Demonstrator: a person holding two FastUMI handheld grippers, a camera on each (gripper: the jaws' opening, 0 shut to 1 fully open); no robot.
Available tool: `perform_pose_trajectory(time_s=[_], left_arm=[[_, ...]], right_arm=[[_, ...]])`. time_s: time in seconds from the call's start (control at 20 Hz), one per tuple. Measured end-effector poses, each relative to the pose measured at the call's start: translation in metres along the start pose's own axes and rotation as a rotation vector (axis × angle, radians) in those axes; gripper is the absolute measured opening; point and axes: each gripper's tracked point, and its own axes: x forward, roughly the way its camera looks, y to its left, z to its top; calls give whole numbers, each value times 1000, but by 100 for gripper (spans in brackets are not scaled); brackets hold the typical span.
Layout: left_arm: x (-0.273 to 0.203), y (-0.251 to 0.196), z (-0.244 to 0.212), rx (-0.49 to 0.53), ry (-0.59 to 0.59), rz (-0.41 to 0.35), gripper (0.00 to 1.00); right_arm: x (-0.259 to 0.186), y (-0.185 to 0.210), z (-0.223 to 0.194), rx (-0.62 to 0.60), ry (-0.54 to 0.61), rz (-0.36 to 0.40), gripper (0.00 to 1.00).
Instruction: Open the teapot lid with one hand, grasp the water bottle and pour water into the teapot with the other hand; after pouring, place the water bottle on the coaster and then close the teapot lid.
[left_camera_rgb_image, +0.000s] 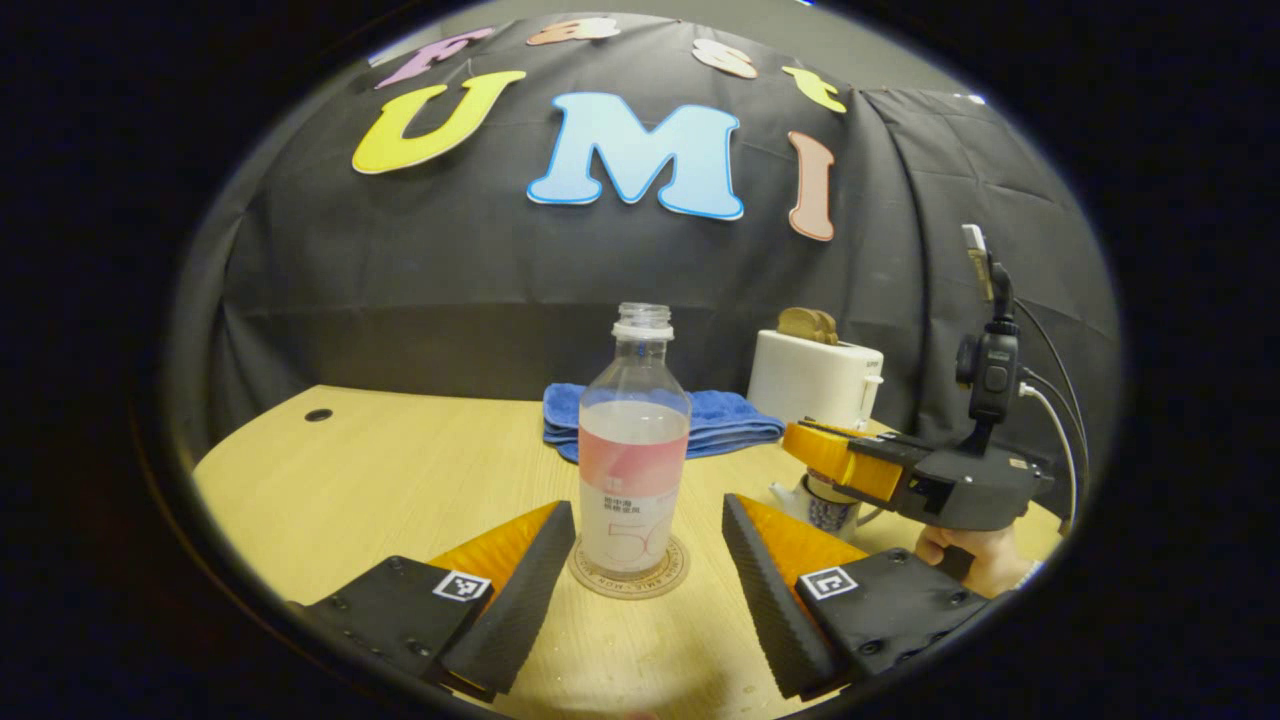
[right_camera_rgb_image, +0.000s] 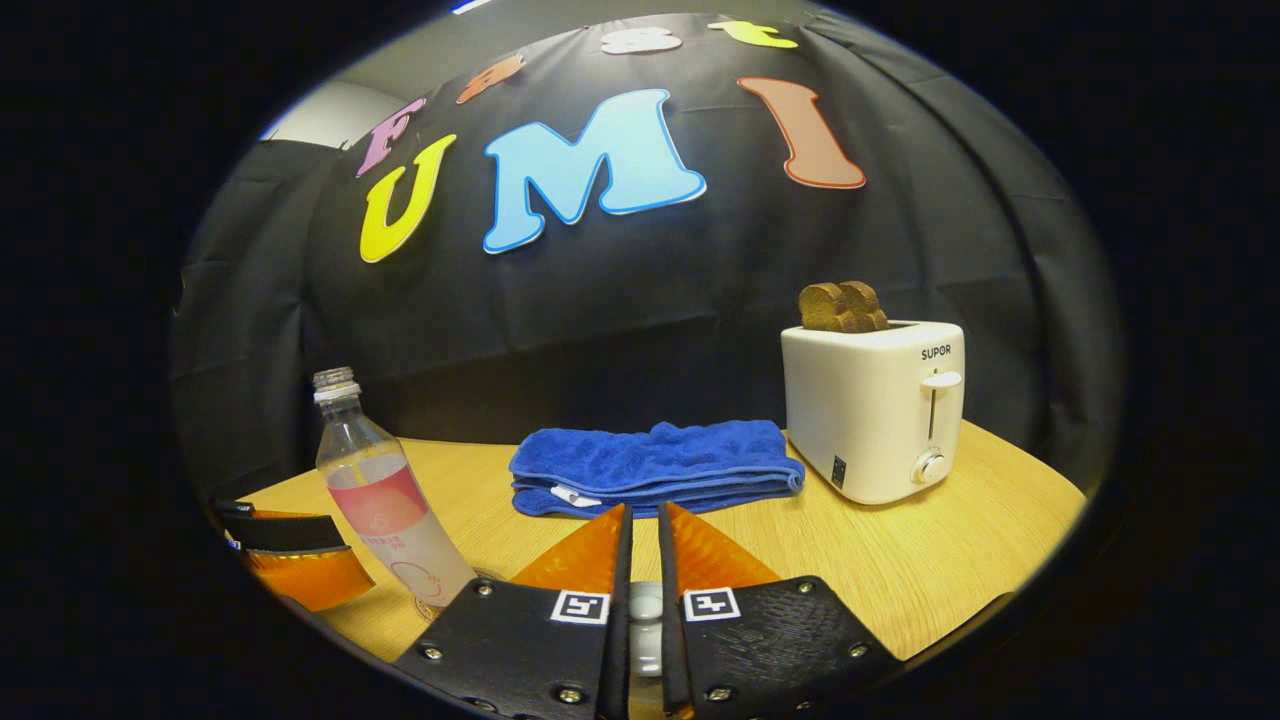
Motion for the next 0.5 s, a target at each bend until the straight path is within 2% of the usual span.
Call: perform_pose_trajectory(time_s=[0.5], left_arm=[[0, -1, 0, 7, -5, -5, 100]], right_arm=[[2, -4, -2, -49, -13, -21, 13]])
